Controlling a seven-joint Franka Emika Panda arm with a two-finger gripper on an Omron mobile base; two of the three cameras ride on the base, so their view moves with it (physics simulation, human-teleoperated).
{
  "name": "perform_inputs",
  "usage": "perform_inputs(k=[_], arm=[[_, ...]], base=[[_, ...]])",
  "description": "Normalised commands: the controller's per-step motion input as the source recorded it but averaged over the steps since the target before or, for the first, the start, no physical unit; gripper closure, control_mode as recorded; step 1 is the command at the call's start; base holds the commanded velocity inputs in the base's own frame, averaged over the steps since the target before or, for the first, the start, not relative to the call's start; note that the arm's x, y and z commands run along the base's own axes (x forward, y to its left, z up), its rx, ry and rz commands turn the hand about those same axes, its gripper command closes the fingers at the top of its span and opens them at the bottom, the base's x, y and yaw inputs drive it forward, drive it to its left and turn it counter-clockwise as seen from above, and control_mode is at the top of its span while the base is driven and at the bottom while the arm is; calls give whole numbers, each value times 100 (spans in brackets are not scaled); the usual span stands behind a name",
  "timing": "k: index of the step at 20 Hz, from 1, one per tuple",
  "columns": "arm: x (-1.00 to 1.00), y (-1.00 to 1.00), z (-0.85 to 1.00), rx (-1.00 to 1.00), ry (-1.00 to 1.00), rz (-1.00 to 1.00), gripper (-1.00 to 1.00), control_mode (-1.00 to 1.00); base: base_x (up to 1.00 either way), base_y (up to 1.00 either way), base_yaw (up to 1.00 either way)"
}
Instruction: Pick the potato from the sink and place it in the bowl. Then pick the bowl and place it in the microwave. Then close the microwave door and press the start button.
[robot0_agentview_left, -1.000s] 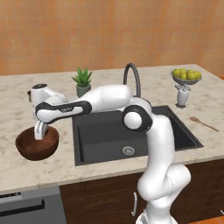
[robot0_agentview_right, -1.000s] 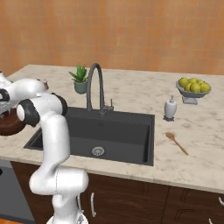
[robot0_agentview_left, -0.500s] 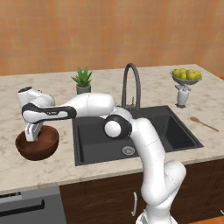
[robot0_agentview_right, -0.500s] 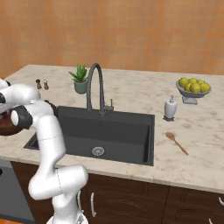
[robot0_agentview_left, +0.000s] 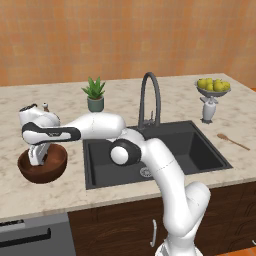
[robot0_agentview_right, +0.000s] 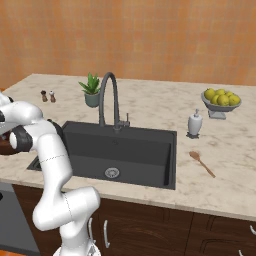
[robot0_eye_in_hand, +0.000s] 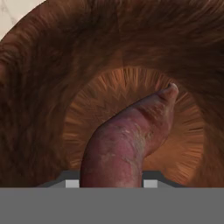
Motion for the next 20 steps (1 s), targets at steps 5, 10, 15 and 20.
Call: perform_inputs(k=[5, 10, 15, 20], arm=[[6, 0, -50, 1, 0, 0, 100, -100], [7, 0, -23, 0, 0, 0, -100, -100], [8, 0, 0, 0, 0, 0, -100, -100], [0, -19, 31, 7, 0, 0, -100, -100]], base=[[0, 0, 0], [0, 0, 0], [0, 0, 0], [0, 0, 0]])
